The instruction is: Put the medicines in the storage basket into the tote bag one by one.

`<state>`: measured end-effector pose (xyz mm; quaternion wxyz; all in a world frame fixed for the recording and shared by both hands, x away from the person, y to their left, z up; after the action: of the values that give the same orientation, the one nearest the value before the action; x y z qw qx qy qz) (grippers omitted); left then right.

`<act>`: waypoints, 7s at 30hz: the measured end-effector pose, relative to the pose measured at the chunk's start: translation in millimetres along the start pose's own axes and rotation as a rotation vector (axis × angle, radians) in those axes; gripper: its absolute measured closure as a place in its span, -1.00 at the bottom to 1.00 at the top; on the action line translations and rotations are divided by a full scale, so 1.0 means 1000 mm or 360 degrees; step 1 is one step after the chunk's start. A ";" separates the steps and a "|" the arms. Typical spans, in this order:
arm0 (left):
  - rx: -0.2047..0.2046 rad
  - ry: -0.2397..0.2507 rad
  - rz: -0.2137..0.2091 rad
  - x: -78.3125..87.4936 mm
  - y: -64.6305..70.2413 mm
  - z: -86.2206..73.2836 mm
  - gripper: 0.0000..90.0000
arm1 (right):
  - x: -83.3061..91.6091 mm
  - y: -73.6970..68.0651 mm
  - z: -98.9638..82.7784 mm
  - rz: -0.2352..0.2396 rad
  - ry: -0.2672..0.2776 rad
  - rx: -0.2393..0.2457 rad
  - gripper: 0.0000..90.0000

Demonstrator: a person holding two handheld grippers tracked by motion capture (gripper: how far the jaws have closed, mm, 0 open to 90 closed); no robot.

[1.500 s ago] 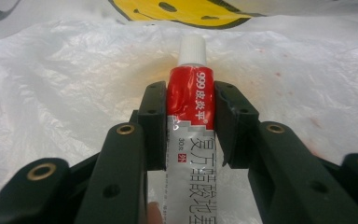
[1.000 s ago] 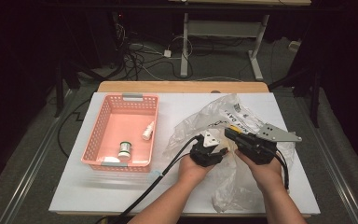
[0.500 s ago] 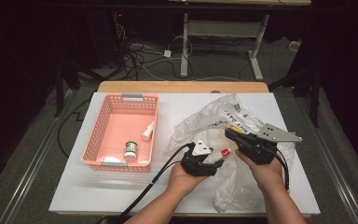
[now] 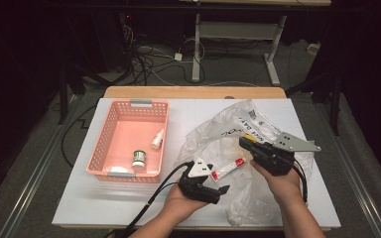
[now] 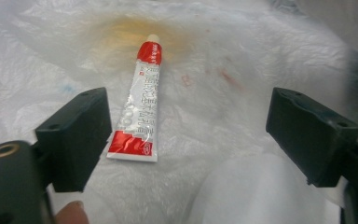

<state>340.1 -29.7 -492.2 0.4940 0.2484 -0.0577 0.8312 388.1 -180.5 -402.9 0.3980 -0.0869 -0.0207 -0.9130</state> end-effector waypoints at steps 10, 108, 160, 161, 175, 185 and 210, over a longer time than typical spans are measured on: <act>-0.0003 0.0024 -0.0001 0.029 0.004 0.005 -1.00 | 0.000 0.000 -0.001 -0.0005 -0.0003 0.0003 1.00; 0.0749 -0.0789 0.0564 0.151 -0.193 -0.032 -0.68 | 0.008 0.003 0.001 -0.0021 0.0011 -0.0003 1.00; 0.0538 -0.0875 0.0610 0.137 -0.185 -0.020 0.13 | 0.009 0.003 0.002 -0.0022 0.0015 -0.0006 1.00; 0.0526 -0.0857 0.0613 0.138 -0.184 -0.019 0.13 | 0.009 0.003 0.002 -0.0023 0.0014 -0.0008 1.00; 0.0407 -0.0532 0.0641 0.154 -0.162 -0.011 0.13 | 0.008 0.001 0.002 -0.0021 0.0012 -0.0006 1.00; 0.0355 -0.0371 0.0637 0.162 -0.147 -0.017 0.13 | 0.006 0.000 0.000 -0.0016 0.0004 -0.0002 1.00; 0.0280 -0.0049 0.0690 0.162 -0.133 -0.023 0.13 | 0.006 0.000 -0.002 -0.0018 -0.0005 0.0001 1.00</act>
<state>382.5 173.7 -455.9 0.2795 0.2850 -0.0445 0.9158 384.2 -184.9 -404.1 0.3930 -0.0881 -0.0222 -0.9151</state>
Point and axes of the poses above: each handheld gripper's, and its own axes: x roughly backward along the jaws, z roughly out of its top, y roughly to its right, the point moved 7 cm from there along -x, roughly forward along the jaws, and after that the axes turned 4 degrees about y, right-handed, at the moved point
